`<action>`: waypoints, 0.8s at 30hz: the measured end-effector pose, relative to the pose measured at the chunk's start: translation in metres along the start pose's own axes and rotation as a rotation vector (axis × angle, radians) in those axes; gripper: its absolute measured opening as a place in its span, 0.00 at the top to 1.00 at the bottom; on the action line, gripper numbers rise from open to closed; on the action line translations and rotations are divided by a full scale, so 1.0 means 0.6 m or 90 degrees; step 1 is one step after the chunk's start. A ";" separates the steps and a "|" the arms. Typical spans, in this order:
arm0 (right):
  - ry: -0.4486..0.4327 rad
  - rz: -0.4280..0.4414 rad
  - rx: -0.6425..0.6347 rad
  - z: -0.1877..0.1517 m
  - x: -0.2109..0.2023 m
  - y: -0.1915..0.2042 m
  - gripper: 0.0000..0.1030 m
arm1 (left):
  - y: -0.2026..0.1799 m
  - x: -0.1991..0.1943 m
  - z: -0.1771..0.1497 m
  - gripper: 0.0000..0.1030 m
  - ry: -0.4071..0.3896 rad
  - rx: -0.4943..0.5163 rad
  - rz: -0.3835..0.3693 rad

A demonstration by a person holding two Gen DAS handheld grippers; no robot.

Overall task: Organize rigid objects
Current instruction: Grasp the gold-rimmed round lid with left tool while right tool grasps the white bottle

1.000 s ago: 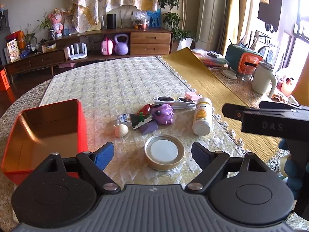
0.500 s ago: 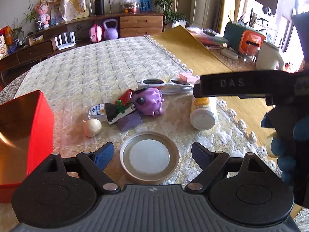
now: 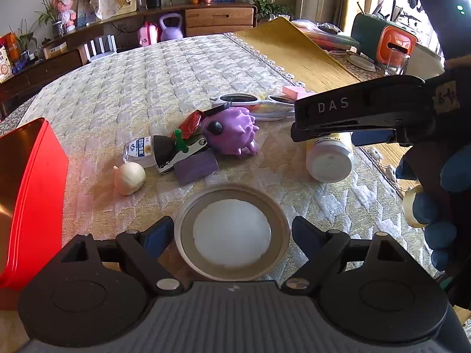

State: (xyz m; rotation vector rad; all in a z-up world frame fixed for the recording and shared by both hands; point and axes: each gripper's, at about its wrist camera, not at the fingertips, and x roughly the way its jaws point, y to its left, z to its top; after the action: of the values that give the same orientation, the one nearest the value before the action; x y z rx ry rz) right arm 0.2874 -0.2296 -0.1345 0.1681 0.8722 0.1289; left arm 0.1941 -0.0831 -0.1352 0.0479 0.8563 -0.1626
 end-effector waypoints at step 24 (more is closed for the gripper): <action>-0.015 -0.004 -0.002 -0.023 -0.051 0.001 0.55 | 0.017 -0.025 0.002 0.25 -0.011 -0.017 0.017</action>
State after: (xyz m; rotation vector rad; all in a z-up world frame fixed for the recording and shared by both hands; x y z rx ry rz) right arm 0.2572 -0.2332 -0.1203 0.1635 0.8494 0.1225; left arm 0.1867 -0.0713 -0.1232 0.0334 0.8403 -0.1258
